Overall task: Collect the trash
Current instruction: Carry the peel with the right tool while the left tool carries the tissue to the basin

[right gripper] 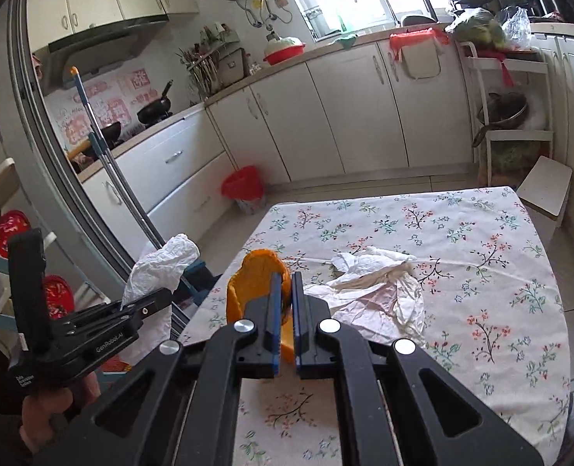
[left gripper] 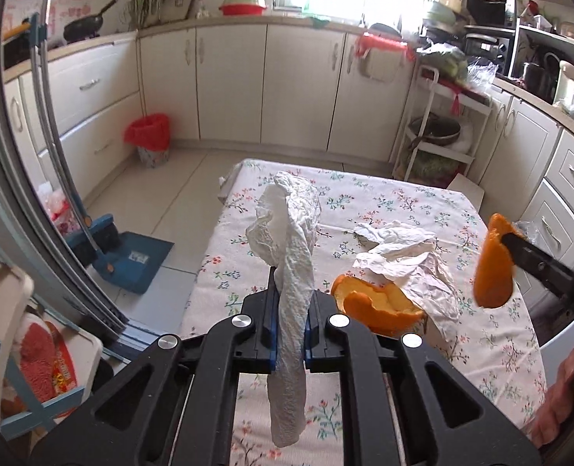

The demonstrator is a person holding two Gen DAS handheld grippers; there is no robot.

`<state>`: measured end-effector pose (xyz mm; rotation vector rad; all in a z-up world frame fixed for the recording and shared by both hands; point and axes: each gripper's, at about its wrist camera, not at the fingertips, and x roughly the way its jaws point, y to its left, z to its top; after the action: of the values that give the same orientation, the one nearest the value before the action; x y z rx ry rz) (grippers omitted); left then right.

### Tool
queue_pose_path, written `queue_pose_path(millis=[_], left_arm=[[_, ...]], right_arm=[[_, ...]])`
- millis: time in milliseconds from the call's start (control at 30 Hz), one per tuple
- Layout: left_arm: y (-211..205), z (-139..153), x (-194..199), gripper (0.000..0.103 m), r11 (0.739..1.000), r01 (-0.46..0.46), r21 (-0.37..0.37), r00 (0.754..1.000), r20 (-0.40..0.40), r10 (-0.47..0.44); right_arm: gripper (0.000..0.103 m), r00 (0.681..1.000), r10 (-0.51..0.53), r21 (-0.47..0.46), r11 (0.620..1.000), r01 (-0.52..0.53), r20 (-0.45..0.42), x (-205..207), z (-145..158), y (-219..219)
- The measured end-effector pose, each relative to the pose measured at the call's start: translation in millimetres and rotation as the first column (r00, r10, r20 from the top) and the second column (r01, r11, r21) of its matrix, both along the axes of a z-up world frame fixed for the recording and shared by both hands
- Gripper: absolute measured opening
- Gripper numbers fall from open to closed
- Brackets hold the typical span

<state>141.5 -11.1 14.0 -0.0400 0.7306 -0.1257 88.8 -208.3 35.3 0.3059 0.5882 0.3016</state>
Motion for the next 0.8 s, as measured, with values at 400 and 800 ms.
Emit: queue_pose_path(millis=[400,800], left_arm=[[-4,6,-87,0.009,1.000,0.007,0.025,0.998,0.068,-0.009],[-14,-9,-143,0.009,0.997,0.040,0.060,0.998,0.056,-0.043]], right_arm=[[0.006,0.998,-0.047,0.051,0.998,0.045,0.028,-87,5,-18],[0.006,0.998,-0.049,0.064,0.997,0.051,-0.038,-140,-22,-11]])
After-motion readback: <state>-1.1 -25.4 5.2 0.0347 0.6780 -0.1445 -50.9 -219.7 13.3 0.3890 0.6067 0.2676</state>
